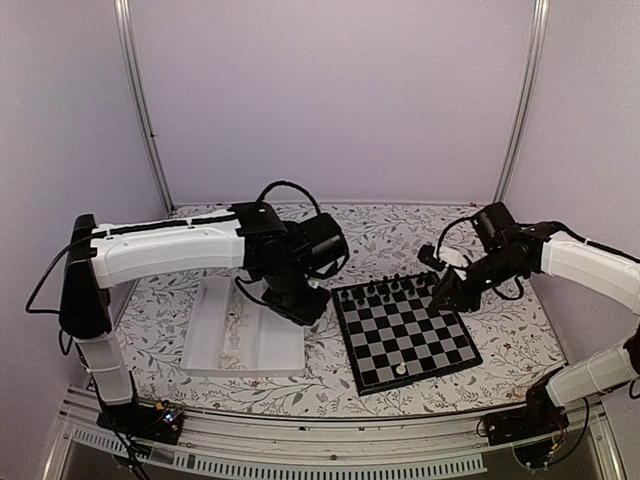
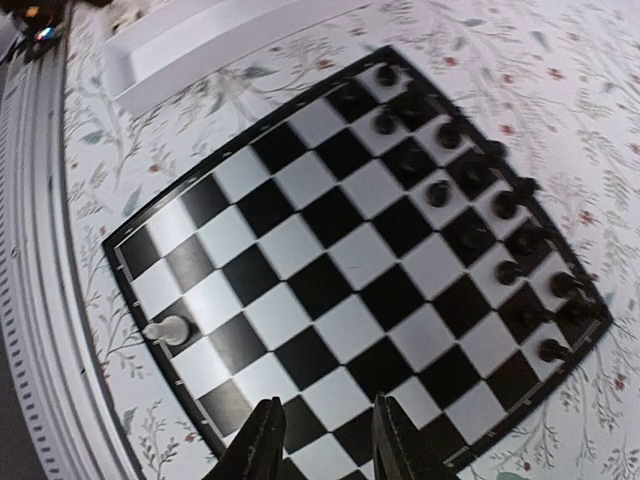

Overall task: Set up the chess pieces on the board
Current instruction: Place the chess piece on the chessboard.

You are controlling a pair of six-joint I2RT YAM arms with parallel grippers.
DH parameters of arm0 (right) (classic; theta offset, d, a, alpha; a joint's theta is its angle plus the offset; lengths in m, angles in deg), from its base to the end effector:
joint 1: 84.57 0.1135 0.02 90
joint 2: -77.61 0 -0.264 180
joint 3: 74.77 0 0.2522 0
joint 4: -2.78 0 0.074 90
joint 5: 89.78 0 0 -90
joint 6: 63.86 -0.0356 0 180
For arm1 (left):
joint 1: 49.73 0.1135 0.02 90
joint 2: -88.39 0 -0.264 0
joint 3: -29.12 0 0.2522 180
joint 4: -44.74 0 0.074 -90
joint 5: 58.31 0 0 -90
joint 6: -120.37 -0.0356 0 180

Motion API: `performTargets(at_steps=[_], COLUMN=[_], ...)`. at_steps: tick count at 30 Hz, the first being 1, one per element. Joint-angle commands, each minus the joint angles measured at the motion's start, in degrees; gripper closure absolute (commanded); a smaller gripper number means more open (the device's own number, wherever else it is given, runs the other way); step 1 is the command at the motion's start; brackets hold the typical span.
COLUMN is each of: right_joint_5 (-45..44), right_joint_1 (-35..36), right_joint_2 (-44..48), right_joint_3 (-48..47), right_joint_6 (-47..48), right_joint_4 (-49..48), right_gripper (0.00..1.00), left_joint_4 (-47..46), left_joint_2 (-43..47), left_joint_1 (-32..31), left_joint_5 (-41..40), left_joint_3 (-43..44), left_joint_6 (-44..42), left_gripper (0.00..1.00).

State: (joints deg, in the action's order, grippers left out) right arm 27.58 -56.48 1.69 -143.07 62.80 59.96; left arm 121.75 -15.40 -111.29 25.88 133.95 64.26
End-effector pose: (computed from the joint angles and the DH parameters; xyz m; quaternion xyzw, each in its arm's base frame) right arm 0.2135 0.1325 0.2406 -0.5513 0.7732 0.2143 0.2286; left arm 0.1754 -0.3163 0.2683 0.2310 0.9640 -0.0564 0.1193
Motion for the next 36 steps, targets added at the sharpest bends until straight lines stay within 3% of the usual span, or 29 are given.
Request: performTargets(at_steps=[1, 5, 12, 21, 27, 36], right_joint_5=[-2.6, -8.0, -8.2, -6.0, -5.5, -5.2], right_joint_1=[-9.4, -16.8, -18.7, -18.6, -18.6, -18.7], right_joint_2=[4.9, 9.0, 9.0, 7.7, 7.5, 7.4], right_joint_3=[5.9, 12.5, 12.2, 12.1, 12.2, 12.1], right_joint_6=[-4.5, -8.9, -10.9, -10.1, -9.9, -9.9], right_joint_4=[-13.3, -23.2, -23.7, -23.3, -23.2, -23.0], right_gripper=[0.67, 0.64, 0.63, 0.62, 0.62, 0.62], left_joint_4=[0.1, 0.6, 0.3, -0.6, -0.6, 0.1], left_joint_2=[-9.1, -17.2, -26.8, -29.6, -30.6, -31.1], left_joint_1=[-4.4, -6.8, -8.5, -8.4, -8.8, -8.9], left_joint_5=[2.9, 3.7, 4.6, 5.4, 10.9, 9.0], left_joint_3=[9.3, 18.8, 26.5, 27.0, 26.9, 26.9], left_joint_6=[-5.5, -8.1, -8.9, -6.5, -7.3, -6.8], left_gripper=[0.95, 0.95, 0.95, 0.95, 0.95, 0.94])
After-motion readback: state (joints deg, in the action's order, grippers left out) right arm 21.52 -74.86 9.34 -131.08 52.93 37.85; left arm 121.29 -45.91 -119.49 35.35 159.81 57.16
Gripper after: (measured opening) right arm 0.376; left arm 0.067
